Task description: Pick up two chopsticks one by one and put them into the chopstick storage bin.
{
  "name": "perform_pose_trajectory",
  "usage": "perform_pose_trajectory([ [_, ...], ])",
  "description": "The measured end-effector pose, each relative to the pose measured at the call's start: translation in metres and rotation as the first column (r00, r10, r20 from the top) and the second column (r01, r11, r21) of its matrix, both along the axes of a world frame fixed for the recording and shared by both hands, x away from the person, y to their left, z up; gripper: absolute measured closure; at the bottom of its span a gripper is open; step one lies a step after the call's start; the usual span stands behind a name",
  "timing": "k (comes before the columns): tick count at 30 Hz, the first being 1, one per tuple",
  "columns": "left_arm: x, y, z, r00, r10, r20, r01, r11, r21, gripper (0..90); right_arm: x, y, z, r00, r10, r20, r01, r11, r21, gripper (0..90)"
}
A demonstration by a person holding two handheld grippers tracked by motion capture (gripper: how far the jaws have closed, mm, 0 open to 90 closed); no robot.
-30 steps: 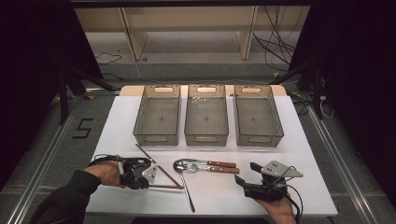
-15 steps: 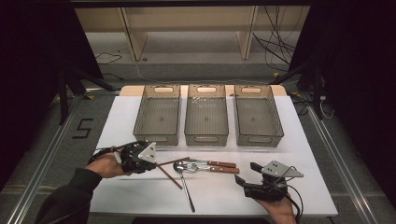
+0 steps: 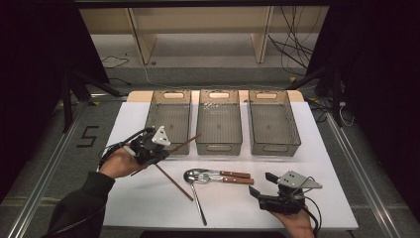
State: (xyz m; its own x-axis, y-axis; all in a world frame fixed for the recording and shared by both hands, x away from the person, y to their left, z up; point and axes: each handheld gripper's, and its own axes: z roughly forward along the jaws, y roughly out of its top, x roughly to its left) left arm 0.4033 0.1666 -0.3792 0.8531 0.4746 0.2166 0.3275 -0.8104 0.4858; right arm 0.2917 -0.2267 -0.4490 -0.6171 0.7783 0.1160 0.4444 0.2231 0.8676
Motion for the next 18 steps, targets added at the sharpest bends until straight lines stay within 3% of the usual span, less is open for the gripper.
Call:
perform_pose_trajectory([
  [7,0.017,0.001,0.014,0.9973,0.069,0.024,-0.068,0.9965,-0.048,84.4,-0.001,-0.001,0.001,1.0,-0.001,0.009,0.001,1.0,0.007,24.9],
  [11,0.031,0.005,0.023,0.9906,0.133,0.034,-0.128,0.9861,-0.105,84.4,0.0,0.0,0.001,1.0,-0.001,0.006,0.001,1.0,0.008,24.8],
  [18,0.055,0.009,0.037,0.9779,0.201,0.058,-0.191,0.9709,-0.145,84.4,0.0,-0.001,0.001,0.9999,0.006,0.011,-0.006,0.9999,0.014,24.2],
])
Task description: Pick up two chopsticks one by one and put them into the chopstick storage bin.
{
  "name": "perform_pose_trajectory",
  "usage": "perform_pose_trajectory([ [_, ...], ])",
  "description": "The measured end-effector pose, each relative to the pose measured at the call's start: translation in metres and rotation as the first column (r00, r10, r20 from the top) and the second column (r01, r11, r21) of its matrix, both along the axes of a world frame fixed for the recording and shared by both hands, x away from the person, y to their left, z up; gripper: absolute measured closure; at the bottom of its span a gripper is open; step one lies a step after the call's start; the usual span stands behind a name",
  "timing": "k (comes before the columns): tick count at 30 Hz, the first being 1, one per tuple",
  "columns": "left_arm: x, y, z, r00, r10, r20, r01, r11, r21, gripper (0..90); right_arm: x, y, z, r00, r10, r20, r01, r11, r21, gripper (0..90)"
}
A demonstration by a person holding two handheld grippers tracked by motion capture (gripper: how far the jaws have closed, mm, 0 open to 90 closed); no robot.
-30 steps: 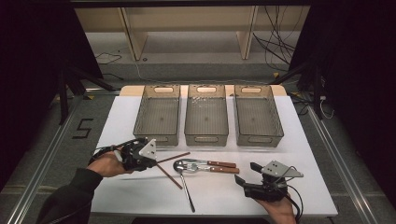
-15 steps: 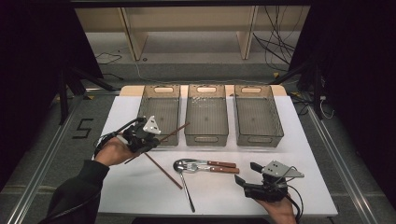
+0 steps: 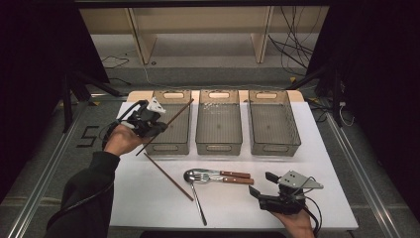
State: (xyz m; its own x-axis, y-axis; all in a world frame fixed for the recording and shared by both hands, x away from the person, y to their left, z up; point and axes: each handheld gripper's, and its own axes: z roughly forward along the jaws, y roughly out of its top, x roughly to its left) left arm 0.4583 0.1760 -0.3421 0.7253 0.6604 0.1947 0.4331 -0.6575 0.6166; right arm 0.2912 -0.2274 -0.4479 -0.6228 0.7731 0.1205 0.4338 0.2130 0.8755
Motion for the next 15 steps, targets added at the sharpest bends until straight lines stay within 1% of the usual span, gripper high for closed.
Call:
perform_pose_trajectory([
  [3,0.008,0.001,0.005,0.9997,0.016,0.02,-0.016,0.9998,-0.014,84.4,-0.001,-0.001,0.001,1.0,0.001,0.009,-0.002,0.9999,0.012,24.0],
  [5,0.012,0.0,0.009,0.9995,0.022,0.022,-0.021,0.9996,-0.02,84.4,-0.001,-0.001,0.001,0.9999,0.004,0.014,-0.004,0.9999,0.016,23.8],
  [9,0.02,-0.001,0.015,0.9988,0.031,0.038,-0.03,0.9993,-0.019,84.4,-0.001,-0.002,0.001,0.9999,0.007,0.015,-0.007,0.9998,0.017,23.8],
  [11,0.024,-0.003,0.016,0.9984,0.038,0.042,-0.037,0.9992,-0.015,84.4,-0.001,-0.001,0.001,0.9998,0.009,0.017,-0.009,0.9998,0.017,23.8],
  [15,0.032,-0.004,0.017,0.9969,0.057,0.055,-0.056,0.9981,-0.025,84.4,-0.002,0.0,0.001,0.9998,0.012,0.017,-0.012,0.9998,0.016,23.8],
])
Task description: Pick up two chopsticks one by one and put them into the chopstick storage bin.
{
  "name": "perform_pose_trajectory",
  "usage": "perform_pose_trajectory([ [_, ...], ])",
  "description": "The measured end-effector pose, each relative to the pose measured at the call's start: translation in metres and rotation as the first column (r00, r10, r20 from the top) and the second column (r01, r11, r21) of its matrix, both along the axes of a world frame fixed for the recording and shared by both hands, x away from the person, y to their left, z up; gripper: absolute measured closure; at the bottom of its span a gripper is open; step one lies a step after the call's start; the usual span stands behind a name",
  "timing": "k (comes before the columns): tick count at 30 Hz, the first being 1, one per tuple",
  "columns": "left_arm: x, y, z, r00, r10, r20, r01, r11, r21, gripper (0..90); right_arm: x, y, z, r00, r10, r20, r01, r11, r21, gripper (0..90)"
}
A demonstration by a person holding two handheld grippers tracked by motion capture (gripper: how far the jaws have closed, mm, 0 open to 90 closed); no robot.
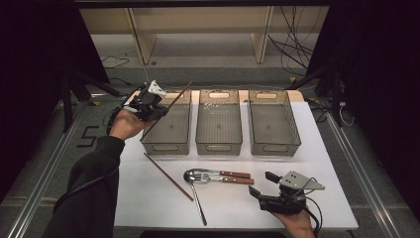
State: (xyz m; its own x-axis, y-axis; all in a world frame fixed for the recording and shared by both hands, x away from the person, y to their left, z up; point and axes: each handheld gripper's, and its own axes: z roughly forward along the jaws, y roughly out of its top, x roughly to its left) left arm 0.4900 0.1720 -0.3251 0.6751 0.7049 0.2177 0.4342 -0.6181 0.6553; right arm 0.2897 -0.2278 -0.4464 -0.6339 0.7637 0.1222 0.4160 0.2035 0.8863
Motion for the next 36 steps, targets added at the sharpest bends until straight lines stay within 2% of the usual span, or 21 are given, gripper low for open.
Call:
perform_pose_trajectory([
  [3,0.006,0.0,-0.001,0.9995,0.028,0.012,-0.027,0.9991,-0.033,84.4,0.0,0.0,0.0,1.0,-0.001,-0.002,0.001,1.0,0.002,23.8],
  [12,0.018,0.002,-0.007,0.9974,0.069,0.021,-0.067,0.9958,-0.063,84.4,0.0,0.0,0.0,1.0,0.003,-0.001,-0.003,1.0,0.003,23.8],
  [21,0.026,0.01,-0.024,0.9935,0.113,-0.012,-0.114,0.9882,-0.102,84.4,0.0,0.0,0.001,1.0,0.003,0.0,-0.003,1.0,0.006,23.9],
  [28,0.031,0.011,-0.034,0.9907,0.132,-0.034,-0.134,0.9871,-0.087,84.3,0.0,0.0,0.0,1.0,0.005,-0.001,-0.005,1.0,0.002,23.9],
  [33,0.034,0.011,-0.042,0.9867,0.153,-0.055,-0.158,0.9832,-0.092,84.3,-0.001,0.0,0.001,1.0,0.005,0.001,-0.005,1.0,0.005,23.9],
  [36,0.036,0.012,-0.046,0.9841,0.165,-0.067,-0.17,0.9824,-0.078,84.3,-0.001,0.0,0.001,1.0,0.004,0.0,-0.004,1.0,0.004,23.9],
])
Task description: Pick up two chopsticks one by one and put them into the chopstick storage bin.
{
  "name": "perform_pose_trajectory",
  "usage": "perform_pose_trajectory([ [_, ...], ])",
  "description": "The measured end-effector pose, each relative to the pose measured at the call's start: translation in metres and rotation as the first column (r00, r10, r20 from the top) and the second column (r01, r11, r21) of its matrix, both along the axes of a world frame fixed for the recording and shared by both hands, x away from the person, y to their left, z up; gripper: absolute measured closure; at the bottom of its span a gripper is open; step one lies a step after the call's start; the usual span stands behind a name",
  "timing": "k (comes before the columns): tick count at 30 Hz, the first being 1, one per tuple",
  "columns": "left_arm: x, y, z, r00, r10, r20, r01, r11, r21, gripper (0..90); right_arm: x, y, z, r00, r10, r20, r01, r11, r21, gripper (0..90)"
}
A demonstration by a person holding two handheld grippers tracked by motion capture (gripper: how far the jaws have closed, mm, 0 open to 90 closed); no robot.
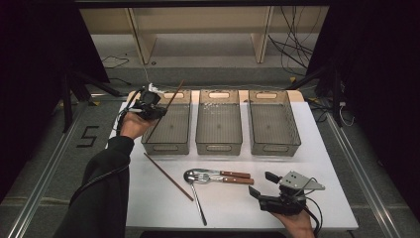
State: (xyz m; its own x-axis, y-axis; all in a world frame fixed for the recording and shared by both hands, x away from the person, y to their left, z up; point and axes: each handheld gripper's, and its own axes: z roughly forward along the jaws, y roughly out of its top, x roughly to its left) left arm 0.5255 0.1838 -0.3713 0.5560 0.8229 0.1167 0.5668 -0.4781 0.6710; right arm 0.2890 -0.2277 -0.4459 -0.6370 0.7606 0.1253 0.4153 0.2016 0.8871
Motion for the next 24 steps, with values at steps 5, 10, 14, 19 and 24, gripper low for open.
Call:
perform_pose_trajectory([
  [5,0.003,0.002,-0.008,0.9994,0.02,-0.029,-0.019,0.9998,0.005,84.2,0.0,0.0,0.0,1.0,0.001,0.002,-0.001,1.0,0.0,23.9],
  [10,0.004,0.002,-0.013,0.9986,0.036,-0.039,-0.035,0.9993,0.008,83.5,0.0,0.001,0.0,1.0,0.001,-0.001,-0.001,1.0,0.001,23.9],
  [14,0.005,0.002,-0.016,0.9975,0.058,-0.041,-0.057,0.9983,0.013,79.7,-0.001,0.001,0.0,1.0,0.002,0.0,-0.002,1.0,0.001,23.9],
  [19,0.003,0.002,-0.015,0.9952,0.083,-0.051,-0.083,0.9965,0.012,63.7,-0.001,0.001,0.0,1.0,0.002,0.0,-0.002,1.0,0.001,23.9],
  [24,-0.009,-0.003,-0.001,0.9986,0.029,-0.044,-0.03,0.9995,-0.01,50.7,0.0,0.001,0.0,1.0,0.002,-0.002,-0.002,1.0,0.0,23.9],
])
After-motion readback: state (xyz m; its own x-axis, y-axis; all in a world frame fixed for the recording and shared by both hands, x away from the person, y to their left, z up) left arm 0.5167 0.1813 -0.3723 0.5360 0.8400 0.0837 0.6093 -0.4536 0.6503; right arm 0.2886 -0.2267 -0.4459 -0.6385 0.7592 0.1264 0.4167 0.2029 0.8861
